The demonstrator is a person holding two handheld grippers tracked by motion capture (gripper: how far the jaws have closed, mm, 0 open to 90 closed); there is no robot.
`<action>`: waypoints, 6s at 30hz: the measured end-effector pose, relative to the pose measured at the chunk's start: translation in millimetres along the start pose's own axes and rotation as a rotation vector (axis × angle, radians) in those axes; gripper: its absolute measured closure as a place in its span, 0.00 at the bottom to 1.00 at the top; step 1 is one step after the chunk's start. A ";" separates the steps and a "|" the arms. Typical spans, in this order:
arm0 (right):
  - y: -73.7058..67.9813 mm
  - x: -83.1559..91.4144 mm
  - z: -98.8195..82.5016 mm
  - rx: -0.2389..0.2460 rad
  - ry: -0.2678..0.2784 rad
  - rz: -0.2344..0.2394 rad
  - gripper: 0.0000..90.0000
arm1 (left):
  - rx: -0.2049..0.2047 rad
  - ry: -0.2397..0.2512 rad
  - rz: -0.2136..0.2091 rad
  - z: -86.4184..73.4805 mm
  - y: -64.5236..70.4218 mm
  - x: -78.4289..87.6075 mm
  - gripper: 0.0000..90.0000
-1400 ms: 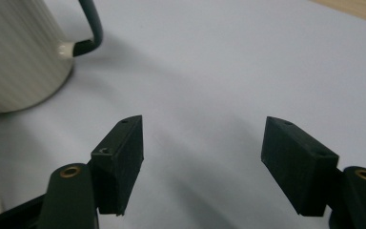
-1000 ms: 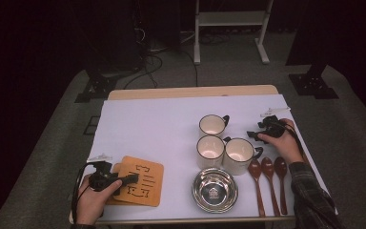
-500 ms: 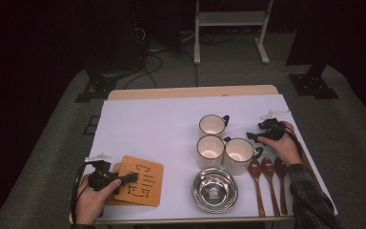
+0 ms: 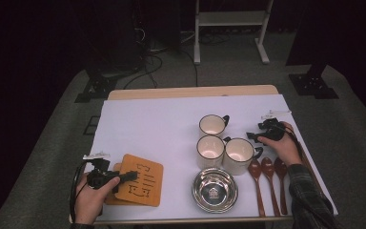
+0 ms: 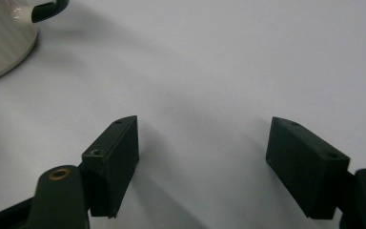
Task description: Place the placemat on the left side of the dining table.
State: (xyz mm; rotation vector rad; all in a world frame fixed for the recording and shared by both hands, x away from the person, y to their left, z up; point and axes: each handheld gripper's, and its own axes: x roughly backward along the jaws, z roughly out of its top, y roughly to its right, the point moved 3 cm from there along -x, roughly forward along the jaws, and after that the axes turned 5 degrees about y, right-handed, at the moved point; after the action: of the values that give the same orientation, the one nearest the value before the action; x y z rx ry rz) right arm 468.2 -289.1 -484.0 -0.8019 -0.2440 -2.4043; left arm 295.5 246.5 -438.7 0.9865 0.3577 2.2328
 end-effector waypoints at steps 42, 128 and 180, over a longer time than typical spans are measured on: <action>0.4 0.0 -0.1 -0.002 0.001 0.002 0.28 | 0.013 0.027 -0.147 27.0 23.3 5.7 0.96; 0.3 0.2 -0.4 -0.002 0.001 0.000 0.28 | -0.183 0.065 -0.077 115.5 35.1 -34.2 0.96; -0.2 -0.1 -0.5 0.004 0.000 -0.003 0.28 | -0.166 0.100 0.009 144.9 -17.0 -48.5 0.96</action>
State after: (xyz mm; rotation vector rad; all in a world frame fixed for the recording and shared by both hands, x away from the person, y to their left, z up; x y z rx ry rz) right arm 467.9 -289.1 -484.5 -0.7998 -0.2499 -2.4064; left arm 434.0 224.4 -375.5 0.7928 0.2079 2.2838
